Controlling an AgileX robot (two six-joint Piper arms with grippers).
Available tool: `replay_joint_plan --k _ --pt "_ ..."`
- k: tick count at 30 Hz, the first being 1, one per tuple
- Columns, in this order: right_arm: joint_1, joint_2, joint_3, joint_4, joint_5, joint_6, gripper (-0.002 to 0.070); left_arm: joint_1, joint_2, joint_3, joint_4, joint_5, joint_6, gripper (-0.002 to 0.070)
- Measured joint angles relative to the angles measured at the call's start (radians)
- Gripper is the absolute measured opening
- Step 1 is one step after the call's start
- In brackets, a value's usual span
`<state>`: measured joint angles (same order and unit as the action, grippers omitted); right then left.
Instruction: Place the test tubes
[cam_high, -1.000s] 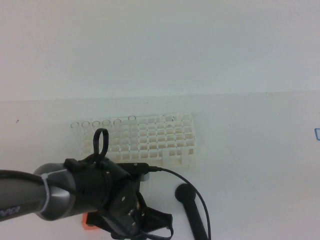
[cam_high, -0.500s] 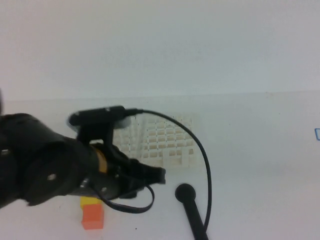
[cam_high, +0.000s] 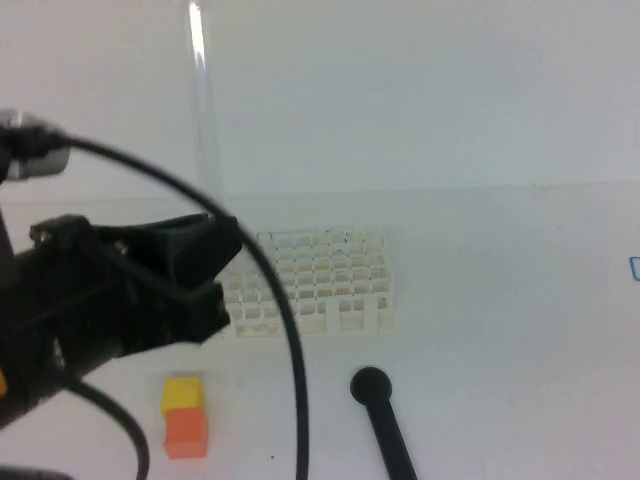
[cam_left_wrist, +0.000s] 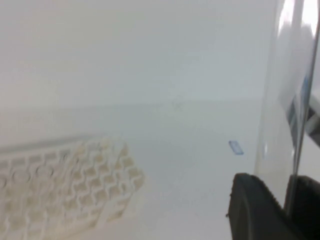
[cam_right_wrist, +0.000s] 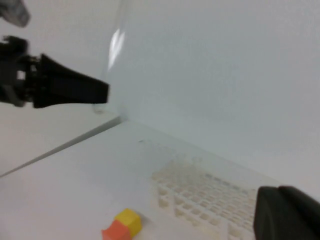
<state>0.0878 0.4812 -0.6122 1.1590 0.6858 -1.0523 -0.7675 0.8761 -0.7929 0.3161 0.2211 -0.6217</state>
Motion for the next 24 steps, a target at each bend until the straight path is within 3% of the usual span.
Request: replay_joint_plan --k 6,10,13,17,24 --pt "0.091 0.092 0.0 0.119 0.016 -0.236 -0.0001 0.0 -0.091 0.325 0.172 -0.512 0.011 0.0106" --pt "0.116 0.156 0.0 0.197 0.005 -0.332 0.0 0.0 -0.095 0.474 0.131 -0.833 0.066 0.0106" --pt "0.154 0.2 0.0 0.26 0.006 -0.415 0.0021 0.0 -0.091 0.522 0.043 -0.926 0.095 0.0106" --pt "0.215 0.265 -0.016 0.325 0.033 -0.503 0.0095 0.0 -0.089 0.528 0.029 -0.964 0.141 0.0106" --pt "0.303 0.407 -0.145 0.39 0.088 -0.535 0.0325 0.0 -0.089 0.528 0.031 -1.042 0.182 0.0106"
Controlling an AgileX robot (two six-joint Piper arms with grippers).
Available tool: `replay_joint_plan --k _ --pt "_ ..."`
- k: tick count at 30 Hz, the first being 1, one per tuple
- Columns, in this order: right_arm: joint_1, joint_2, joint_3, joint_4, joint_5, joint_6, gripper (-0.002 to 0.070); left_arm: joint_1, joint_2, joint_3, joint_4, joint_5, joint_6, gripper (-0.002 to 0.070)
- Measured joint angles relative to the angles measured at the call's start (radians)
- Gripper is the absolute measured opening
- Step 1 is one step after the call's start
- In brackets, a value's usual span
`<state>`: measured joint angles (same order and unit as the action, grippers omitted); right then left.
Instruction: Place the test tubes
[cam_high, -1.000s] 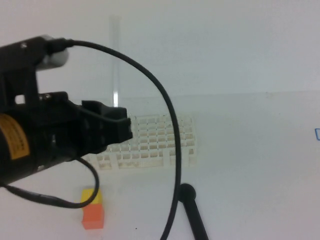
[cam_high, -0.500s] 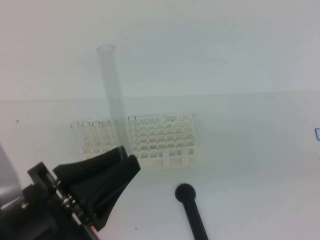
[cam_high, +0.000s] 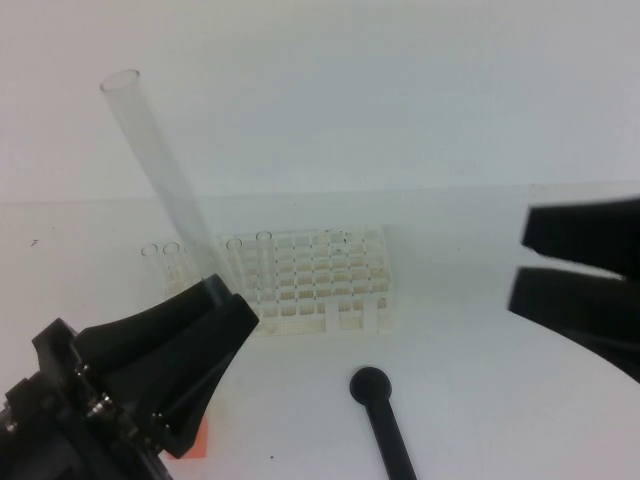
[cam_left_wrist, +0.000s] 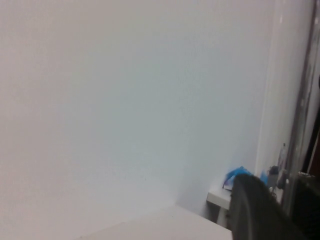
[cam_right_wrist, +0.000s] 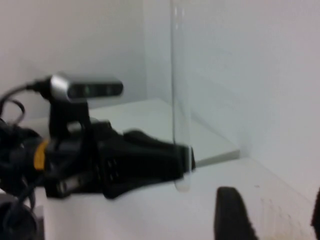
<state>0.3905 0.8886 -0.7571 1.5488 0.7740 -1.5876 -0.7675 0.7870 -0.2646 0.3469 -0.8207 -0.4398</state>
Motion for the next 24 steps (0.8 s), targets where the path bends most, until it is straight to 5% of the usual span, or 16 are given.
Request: replay_joint_plan --k 6,24 --pt "0.072 0.124 -0.114 0.06 0.028 -0.004 0.041 0.0 0.0 0.0 0.037 0.005 0.038 0.0106" --pt "0.302 0.461 -0.403 0.129 -0.01 -0.118 0.0418 0.0 0.0 0.0 0.045 0.065 0.027 0.0105"
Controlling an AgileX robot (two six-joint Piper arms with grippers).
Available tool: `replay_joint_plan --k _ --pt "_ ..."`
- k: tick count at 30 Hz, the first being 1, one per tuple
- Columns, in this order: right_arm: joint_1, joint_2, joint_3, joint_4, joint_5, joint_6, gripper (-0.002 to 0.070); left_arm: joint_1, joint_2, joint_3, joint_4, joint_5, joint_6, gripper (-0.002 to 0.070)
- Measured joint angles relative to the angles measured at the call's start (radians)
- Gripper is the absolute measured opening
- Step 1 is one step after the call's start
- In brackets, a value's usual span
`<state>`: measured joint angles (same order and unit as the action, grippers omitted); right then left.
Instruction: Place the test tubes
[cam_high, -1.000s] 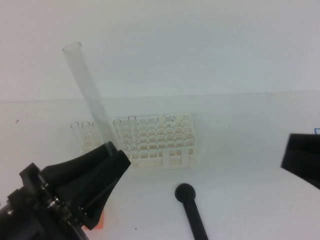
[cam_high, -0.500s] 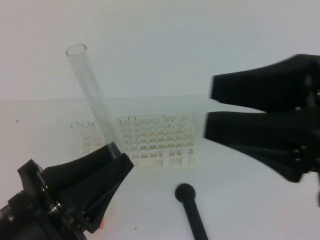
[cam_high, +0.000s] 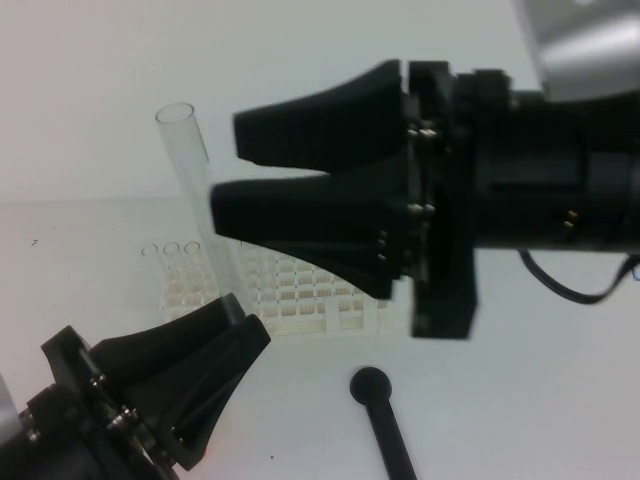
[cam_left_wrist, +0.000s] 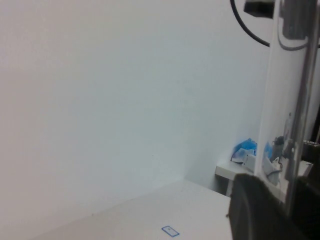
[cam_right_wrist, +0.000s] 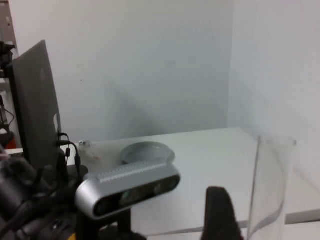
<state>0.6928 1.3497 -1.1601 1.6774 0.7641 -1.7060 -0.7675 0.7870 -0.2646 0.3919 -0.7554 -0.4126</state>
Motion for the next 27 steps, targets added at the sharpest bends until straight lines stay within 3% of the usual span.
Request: replay_joint_plan --k 11,23,27 --pt "0.013 0.114 -0.138 0.002 0.006 0.03 0.0418 0.0 0.0 0.0 0.004 0.05 0.0 0.0105" --pt "0.04 0.137 -0.148 0.006 0.006 0.061 0.0417 0.0 0.0 0.0 0.0 0.049 0.0 0.0105" --pt "0.042 0.137 -0.148 0.006 -0.002 0.061 0.0379 0.0 0.0 0.0 0.0 0.041 0.0 0.0105"
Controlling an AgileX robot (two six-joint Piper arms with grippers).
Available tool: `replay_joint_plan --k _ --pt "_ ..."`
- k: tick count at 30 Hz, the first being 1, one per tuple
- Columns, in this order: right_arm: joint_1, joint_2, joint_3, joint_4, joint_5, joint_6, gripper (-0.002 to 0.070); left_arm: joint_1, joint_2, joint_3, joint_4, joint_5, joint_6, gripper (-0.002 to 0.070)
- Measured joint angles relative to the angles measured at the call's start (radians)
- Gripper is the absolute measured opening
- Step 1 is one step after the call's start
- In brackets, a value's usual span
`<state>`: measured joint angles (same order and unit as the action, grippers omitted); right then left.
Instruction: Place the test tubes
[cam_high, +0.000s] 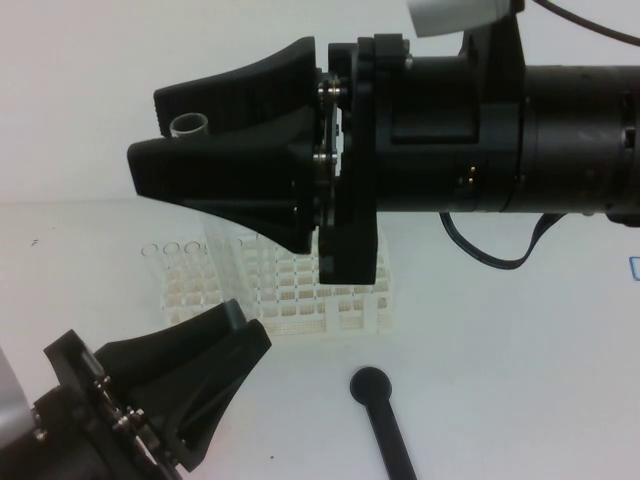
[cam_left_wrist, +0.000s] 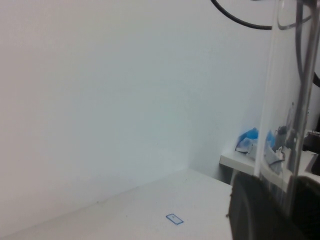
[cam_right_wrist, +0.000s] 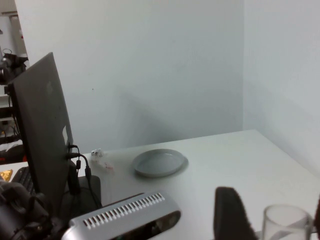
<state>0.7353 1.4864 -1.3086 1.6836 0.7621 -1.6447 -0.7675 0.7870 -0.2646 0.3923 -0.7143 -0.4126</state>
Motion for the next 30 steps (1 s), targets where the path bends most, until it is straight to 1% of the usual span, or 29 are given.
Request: replay_joint_plan --k 3,7,8,16,19,22,25,26,28,30 --pt "0.0 0.0 0.0 0.0 -0.002 0.0 0.0299 0.0 0.0 0.0 0.0 -0.018 -0.002 0.0105" --pt "0.002 0.0 0.0 0.0 -0.002 0.0 0.0151 0.0 0.0 0.0 -0.007 -0.019 -0.013 0.0105" --pt "0.004 0.0 0.0 0.0 -0.002 -0.002 0.0134 0.0 0.0 0.0 -0.007 -0.02 -0.015 0.0105" --pt "0.004 0.0 0.0 0.002 -0.002 0.0 0.0123 0.0 0.0 0.0 -0.031 -0.018 -0.033 0.0105" --pt "0.004 0.003 -0.001 0.002 -0.002 0.002 0.0123 0.0 0.0 0.0 -0.033 -0.017 -0.035 0.0116" --pt "0.004 0.006 -0.002 0.003 -0.007 -0.002 0.0123 0.0 0.0 0.0 -0.04 -0.015 -0.041 0.0153" --pt "0.004 0.006 -0.003 0.003 -0.023 -0.031 0.0123 0.0 -0.014 0.0 -0.055 0.019 -0.048 0.0237" --pt "0.004 0.006 -0.003 0.003 -0.042 -0.043 0.0123 0.0 -0.026 0.0 -0.057 0.042 -0.046 0.0268" --pt "0.004 0.006 -0.005 0.003 -0.09 -0.061 0.0123 0.0 -0.049 0.0 -0.057 0.081 -0.04 0.0306" --pt "0.004 0.006 -0.005 0.003 -0.151 -0.089 0.0123 0.0 -0.082 0.0 -0.057 0.11 -0.009 0.0324"
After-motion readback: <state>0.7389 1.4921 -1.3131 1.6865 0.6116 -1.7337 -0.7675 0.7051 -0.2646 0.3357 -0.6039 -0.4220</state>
